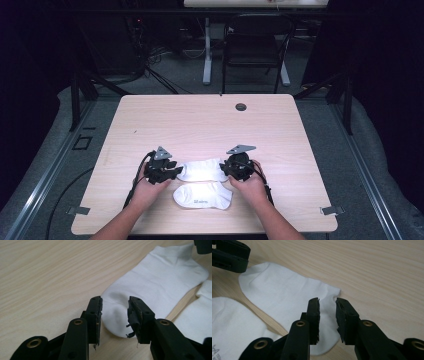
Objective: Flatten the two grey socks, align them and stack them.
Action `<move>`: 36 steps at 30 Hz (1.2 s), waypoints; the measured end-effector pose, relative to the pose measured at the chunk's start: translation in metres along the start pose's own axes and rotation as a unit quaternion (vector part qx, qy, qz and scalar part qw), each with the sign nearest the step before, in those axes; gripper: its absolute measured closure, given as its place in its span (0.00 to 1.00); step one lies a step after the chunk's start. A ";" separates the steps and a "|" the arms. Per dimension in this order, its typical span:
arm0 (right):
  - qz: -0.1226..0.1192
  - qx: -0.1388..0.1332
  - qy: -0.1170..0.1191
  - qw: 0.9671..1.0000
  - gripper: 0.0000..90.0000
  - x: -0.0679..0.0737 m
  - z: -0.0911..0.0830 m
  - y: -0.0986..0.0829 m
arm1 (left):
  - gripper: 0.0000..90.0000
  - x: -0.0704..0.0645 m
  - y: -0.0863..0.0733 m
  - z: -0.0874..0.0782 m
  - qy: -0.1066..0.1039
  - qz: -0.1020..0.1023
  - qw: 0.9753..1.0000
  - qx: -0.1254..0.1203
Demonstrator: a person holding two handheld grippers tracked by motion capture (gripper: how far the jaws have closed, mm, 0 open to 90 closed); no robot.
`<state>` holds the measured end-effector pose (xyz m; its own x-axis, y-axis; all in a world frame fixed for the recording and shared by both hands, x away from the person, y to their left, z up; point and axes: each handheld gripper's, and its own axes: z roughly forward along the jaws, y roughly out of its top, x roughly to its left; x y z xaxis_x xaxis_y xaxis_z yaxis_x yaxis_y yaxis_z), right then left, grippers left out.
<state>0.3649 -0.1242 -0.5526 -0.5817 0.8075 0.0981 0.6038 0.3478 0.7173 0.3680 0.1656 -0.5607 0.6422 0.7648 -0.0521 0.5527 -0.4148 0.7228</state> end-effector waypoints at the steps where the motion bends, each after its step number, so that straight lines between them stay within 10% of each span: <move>1: -0.002 0.002 -0.001 1.000 0.79 -0.001 0.000 0.000 | 0.68 0.001 0.000 0.000 0.001 -0.001 1.000 -0.001; 12: -0.026 0.006 -0.018 0.999 0.67 -0.012 0.004 0.010 | 0.62 0.014 0.008 0.005 0.000 -0.014 1.000 -0.003; 29: 0.005 0.033 0.011 0.999 0.72 -0.020 0.018 0.018 | 0.64 0.024 0.006 0.018 -0.022 -0.056 0.998 0.018; 36: 0.002 0.052 0.013 0.999 0.72 -0.018 0.024 0.013 | 0.65 0.020 0.005 0.020 -0.022 -0.042 0.998 0.036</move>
<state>0.3962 -0.1228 -0.5616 -0.5923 0.7967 0.1203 0.6593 0.3933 0.6408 0.3944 0.1692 -0.5723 0.6136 0.7768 -0.1416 0.6409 -0.3851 0.6640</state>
